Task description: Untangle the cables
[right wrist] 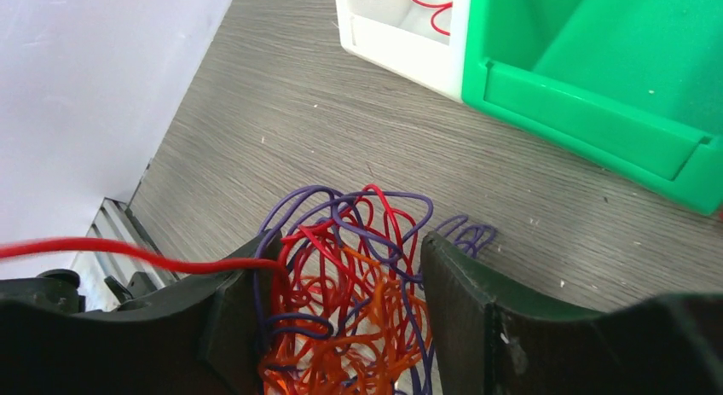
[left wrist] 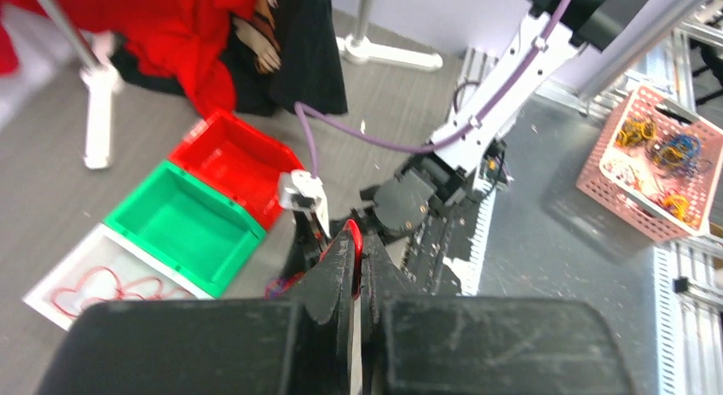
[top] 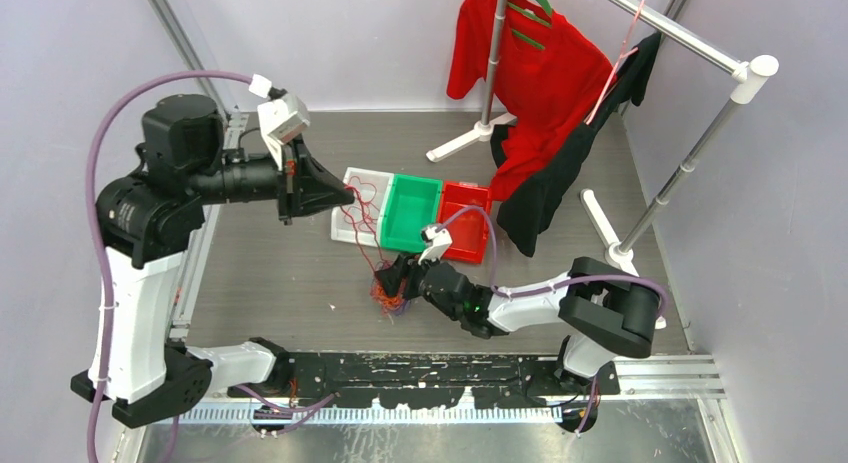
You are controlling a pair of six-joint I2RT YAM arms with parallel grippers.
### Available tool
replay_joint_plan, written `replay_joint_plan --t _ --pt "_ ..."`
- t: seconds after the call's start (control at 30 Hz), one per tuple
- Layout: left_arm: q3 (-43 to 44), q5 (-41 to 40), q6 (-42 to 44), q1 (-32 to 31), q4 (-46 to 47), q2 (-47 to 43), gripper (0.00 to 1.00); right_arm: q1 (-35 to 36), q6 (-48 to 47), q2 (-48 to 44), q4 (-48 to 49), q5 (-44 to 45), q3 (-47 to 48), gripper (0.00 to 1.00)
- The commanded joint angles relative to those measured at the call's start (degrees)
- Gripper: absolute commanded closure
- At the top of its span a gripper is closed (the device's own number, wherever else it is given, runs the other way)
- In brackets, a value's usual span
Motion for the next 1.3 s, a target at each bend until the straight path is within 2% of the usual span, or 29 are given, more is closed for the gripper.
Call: replay_joint_plan --t 0.0,0.23,0.5,0.83,0.93,1.1,1.27 --pt "6.74 -2.21 -3.19 -0.23 12.28 -1.43 1.0 0.22 -0.42 1.85 -1.67 3.18 -2.73 0.35" --pt "5.78 -11.03 -5.96 -0.22 28.7 -3.96 1.0 1.1 -0.44 2.59 -1.71 5.7 -4.07 0.35" --pt "2.64 -24.73 -3.48 -0.22 43.94 -6.72 1.0 1.74 -0.21 2.42 -2.13 7.19 -4.86 0.33" --pt "14.55 -28.31 2.13 -0.26 46.26 -0.99 1.0 2.46 0.08 2.48 -2.49 8.4 -6.14 0.34" --pt "17.7 -27.46 1.63 -0.22 44.15 0.44 1.0 2.68 -1.04 1.38 -2.17 8.17 -6.49 0.35" --pt "11.79 -25.28 0.84 -0.22 44.09 -2.16 1.0 3.06 -11.63 -11.55 -8.29 5.9 -2.91 0.29" --pt "10.03 -24.19 0.3 -0.22 42.28 -2.85 1.0 3.33 -25.56 -18.48 -11.08 -6.71 4.62 0.21"
